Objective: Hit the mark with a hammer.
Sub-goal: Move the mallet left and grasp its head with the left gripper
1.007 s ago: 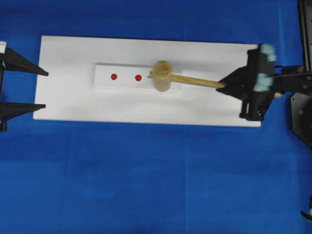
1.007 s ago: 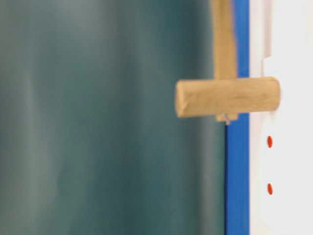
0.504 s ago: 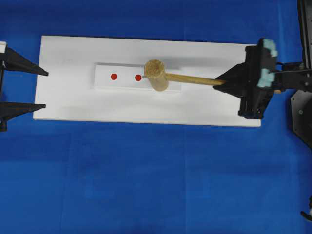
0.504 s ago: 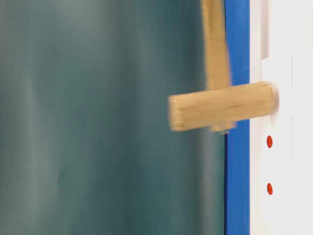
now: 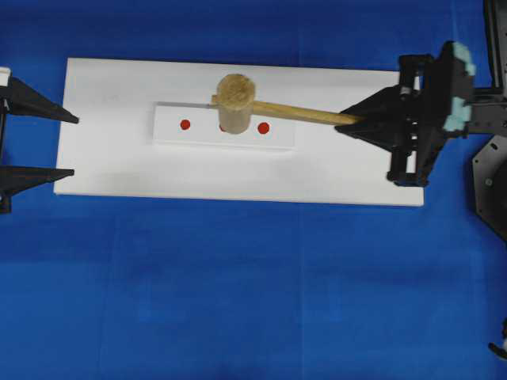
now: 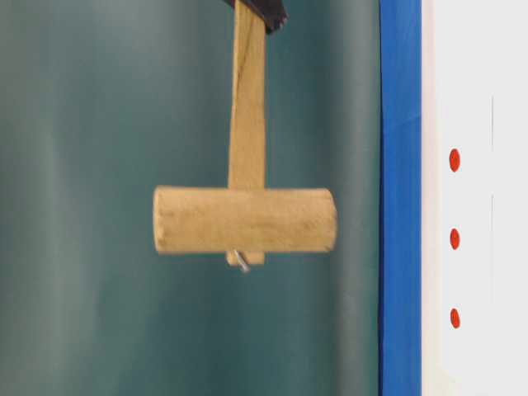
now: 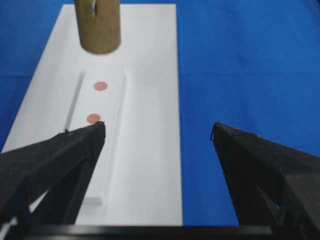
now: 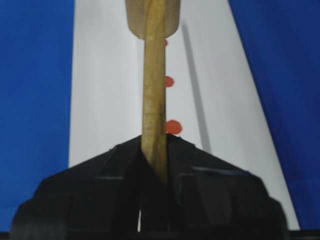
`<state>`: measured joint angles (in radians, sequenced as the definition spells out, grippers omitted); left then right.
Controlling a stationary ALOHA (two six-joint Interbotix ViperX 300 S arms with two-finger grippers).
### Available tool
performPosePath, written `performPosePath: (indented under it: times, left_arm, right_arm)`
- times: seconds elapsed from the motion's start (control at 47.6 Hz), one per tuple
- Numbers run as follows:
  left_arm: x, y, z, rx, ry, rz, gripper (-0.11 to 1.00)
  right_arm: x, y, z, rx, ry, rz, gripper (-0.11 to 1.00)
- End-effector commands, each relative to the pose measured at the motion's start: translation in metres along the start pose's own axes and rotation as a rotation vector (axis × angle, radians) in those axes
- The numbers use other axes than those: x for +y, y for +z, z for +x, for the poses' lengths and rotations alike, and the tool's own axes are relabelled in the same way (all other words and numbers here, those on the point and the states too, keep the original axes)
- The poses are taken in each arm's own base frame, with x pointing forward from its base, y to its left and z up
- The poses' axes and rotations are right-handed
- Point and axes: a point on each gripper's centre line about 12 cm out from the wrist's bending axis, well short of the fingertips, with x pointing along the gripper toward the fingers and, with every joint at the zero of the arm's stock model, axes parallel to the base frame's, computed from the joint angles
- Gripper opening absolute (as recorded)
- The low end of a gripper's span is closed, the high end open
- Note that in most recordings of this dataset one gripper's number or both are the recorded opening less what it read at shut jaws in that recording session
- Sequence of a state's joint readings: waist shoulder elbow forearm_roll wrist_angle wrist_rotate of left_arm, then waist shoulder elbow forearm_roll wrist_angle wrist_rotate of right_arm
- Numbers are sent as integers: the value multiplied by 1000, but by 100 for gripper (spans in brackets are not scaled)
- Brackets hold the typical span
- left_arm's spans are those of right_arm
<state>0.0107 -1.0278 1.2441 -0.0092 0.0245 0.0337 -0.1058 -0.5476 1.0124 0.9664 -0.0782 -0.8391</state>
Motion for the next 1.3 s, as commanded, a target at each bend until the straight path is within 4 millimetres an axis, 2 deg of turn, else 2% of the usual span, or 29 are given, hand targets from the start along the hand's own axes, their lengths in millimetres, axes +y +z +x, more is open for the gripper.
performPosePath:
  times: [0.0, 0.609, 0.776, 0.923, 1.28]
  left_arm:
    - [0, 3, 1, -6, 2, -2, 91]
    - [1, 1, 1, 0, 7, -6, 91]
    - [5, 0, 2, -4, 26, -12, 91]
    - [9, 2, 11, -37, 45, -16, 91]
    - [11, 4, 61, -66, 49, -1, 91]
  right_arm:
    - [7, 18, 7, -30, 16, -10, 2]
    - [43, 65, 93, -18, 71, -108, 2]
    - [45, 69, 97, -23, 73, -117, 2]
    - [45, 68, 97, -23, 72, -119, 2]
    - [44, 68, 98, -25, 68, -119, 2]
